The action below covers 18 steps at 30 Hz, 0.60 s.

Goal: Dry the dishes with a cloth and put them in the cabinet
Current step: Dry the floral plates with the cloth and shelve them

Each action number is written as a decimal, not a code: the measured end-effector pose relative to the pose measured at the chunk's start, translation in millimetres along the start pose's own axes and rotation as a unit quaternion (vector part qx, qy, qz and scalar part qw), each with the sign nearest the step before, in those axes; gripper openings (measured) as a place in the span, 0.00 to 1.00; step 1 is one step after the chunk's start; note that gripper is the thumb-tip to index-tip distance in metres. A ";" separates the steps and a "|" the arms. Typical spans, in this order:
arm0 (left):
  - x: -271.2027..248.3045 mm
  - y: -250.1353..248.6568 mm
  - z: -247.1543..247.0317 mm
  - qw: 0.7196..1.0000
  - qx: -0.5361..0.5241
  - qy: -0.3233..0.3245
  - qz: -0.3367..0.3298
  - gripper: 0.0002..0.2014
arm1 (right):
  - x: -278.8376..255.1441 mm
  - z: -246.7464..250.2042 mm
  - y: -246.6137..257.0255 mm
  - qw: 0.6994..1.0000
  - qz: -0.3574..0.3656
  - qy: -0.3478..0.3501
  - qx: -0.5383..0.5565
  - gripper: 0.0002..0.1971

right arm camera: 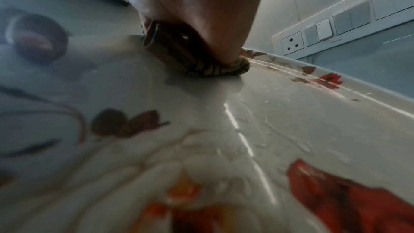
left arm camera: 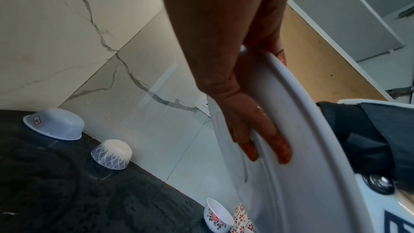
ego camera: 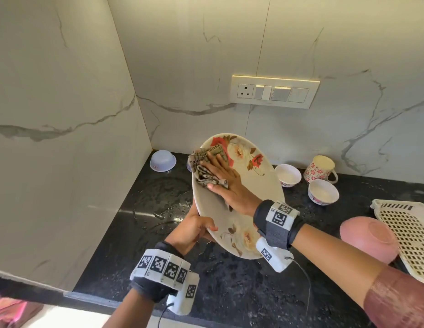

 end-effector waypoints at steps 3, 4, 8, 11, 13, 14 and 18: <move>2.0 -5.5 2.5 1.000 -0.006 0.001 -0.022 0.44 | -6.9 -8.7 7.4 0.999 0.006 0.044 0.028 0.28; 2.0 -6.9 4.0 0.999 -0.017 -0.003 -0.026 0.43 | -9.5 -13.1 9.1 0.998 0.008 0.063 0.024 0.28; 1.8 -12.1 18.4 0.995 -0.087 -0.035 -0.038 0.35 | -22.7 -26.2 15.0 0.993 0.020 0.113 -0.007 0.29; -0.8 -11.4 28.6 0.990 -0.122 -0.048 -0.045 0.37 | -36.5 -33.2 7.8 0.989 0.018 0.142 -0.019 0.27; -3.2 -10.1 34.4 0.987 -0.138 -0.058 -0.054 0.44 | -44.0 -34.9 1.1 0.989 0.025 0.138 -0.040 0.26; -3.7 -9.0 36.3 0.986 -0.145 -0.064 -0.059 0.47 | -48.2 -35.1 -2.6 0.990 0.029 0.131 -0.053 0.26; -4.8 -6.4 41.9 0.979 -0.165 -0.092 -0.081 0.49 | -70.0 -31.5 -14.1 0.991 0.052 0.097 -0.083 0.26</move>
Point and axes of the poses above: each hand's wrist, its own x-axis towards the middle knuckle, its own z-axis out of the back of the hand, y = z × x, the point moved 7 cm from there along x, towards the middle knuckle, and after that the axes turned 4 degrees about -z, right-handed, at the moved point
